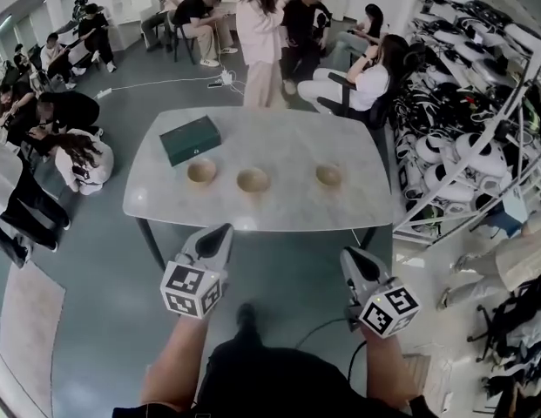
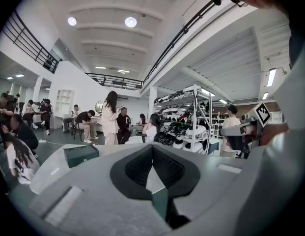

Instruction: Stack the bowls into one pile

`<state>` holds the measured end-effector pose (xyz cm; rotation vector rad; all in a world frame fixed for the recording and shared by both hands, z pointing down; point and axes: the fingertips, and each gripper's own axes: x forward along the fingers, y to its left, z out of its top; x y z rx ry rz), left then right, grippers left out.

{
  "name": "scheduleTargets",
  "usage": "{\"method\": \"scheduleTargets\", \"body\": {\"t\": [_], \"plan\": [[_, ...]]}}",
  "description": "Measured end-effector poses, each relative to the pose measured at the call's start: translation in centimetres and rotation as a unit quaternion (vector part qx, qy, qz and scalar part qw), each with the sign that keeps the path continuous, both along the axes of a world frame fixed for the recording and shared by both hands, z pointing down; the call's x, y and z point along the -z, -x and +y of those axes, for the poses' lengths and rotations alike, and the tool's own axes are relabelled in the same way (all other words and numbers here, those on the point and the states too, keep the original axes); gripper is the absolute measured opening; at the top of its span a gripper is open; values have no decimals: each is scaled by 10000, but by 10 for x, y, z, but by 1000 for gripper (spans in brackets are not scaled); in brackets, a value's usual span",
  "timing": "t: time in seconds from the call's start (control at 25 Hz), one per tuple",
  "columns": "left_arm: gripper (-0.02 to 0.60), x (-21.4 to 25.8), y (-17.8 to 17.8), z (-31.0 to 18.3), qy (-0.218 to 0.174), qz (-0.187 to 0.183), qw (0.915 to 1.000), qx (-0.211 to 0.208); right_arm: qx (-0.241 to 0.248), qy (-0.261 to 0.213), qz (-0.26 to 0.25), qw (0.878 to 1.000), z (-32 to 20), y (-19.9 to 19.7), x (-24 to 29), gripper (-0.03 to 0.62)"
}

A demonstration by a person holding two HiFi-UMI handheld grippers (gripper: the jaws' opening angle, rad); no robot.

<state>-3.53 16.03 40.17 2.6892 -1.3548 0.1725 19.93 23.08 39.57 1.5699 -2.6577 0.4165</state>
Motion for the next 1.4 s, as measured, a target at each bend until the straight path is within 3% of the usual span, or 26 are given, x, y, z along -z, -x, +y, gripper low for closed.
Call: {"method": "scheduleTargets", "body": {"t": [0.36, 0.6, 0.96, 1.24, 1.4], "plan": [[11, -1, 70, -109, -32, -2, 10000, 66, -23, 55, 286, 9996, -112, 56, 5, 3], [11, -11, 87, -152, 93, 29, 9999, -36, 2, 175, 417, 9990, -155, 81, -4, 3], [11, -22, 74, -199, 245, -48, 9996, -145, 17, 313, 376, 9988, -211, 73, -19, 3], [11, -20, 44, -257, 254, -179, 9995, -25, 164, 323, 324, 9988, -277, 39, -31, 5], [11, -18, 22, -294, 260, -212, 9994, 91, 339, 373, 487, 9975, -318, 19, -43, 42]]}}
